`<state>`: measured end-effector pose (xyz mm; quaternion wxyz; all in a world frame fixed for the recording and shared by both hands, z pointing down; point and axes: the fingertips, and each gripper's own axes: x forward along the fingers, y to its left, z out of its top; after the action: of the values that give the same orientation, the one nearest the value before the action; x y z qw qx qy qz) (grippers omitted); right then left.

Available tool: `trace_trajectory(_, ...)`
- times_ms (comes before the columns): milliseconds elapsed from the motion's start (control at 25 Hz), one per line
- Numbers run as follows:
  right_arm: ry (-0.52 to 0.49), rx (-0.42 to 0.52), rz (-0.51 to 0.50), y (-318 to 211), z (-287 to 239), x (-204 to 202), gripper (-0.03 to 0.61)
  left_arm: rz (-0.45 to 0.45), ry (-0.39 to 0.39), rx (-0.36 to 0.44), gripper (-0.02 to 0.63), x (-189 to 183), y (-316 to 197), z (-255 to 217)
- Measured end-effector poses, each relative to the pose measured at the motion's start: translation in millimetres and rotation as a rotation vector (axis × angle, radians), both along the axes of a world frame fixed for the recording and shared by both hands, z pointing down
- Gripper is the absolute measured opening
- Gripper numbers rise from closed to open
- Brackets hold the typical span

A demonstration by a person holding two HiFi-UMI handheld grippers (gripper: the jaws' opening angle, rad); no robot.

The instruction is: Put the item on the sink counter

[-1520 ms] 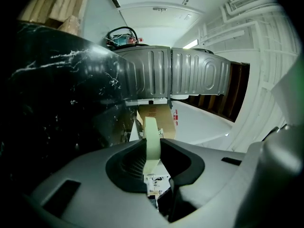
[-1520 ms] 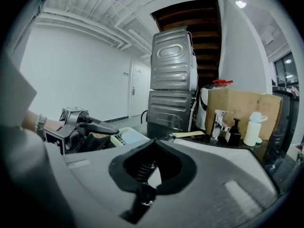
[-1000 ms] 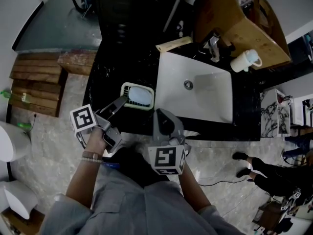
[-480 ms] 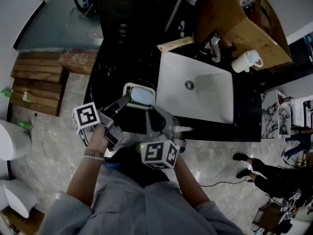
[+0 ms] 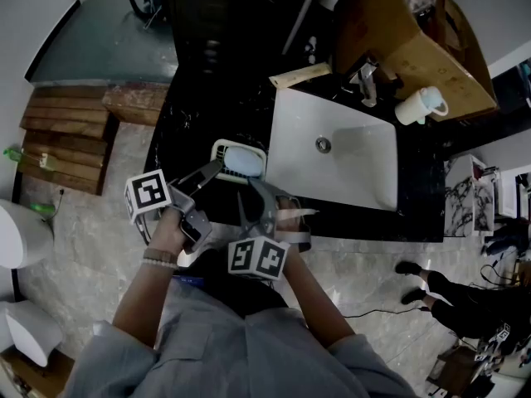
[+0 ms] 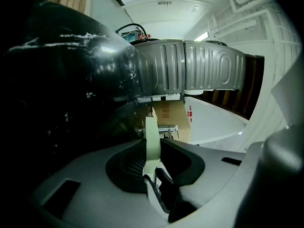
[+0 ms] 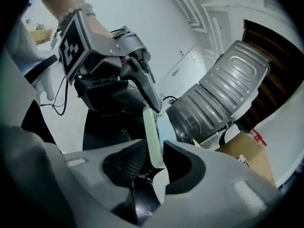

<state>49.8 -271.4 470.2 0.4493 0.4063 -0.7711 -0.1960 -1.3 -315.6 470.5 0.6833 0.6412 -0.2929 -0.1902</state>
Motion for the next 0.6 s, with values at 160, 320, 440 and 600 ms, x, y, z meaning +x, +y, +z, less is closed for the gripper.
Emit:
trace_trajectory(160, 0.059, 0.023, -0.017, -1.0, 6.8, -3.3, 0.112, 0.001, 0.004, -0.006, 0.089, -0.5, 0.4, 1.7)
trace_trajectory(320, 0.120, 0.054, -0.035, -2.6, 11.8, -4.3, 0.110, -0.002, 0.014, -0.011, 0.089, 0.3, 0.8, 2.4)
trace_trajectory(440, 0.160, 0.073, -0.040, -3.1, 11.6, -4.0, 0.086, -0.002, -0.002, -0.016, 0.089, -2.8, 1.4, 7.5)
trace_trajectory(600, 0.199, 0.060, -0.050, -3.2, 12.4, -4.1, 0.078, 0.004, -0.015, -0.016, 0.089, -3.0, 1.4, 8.8)
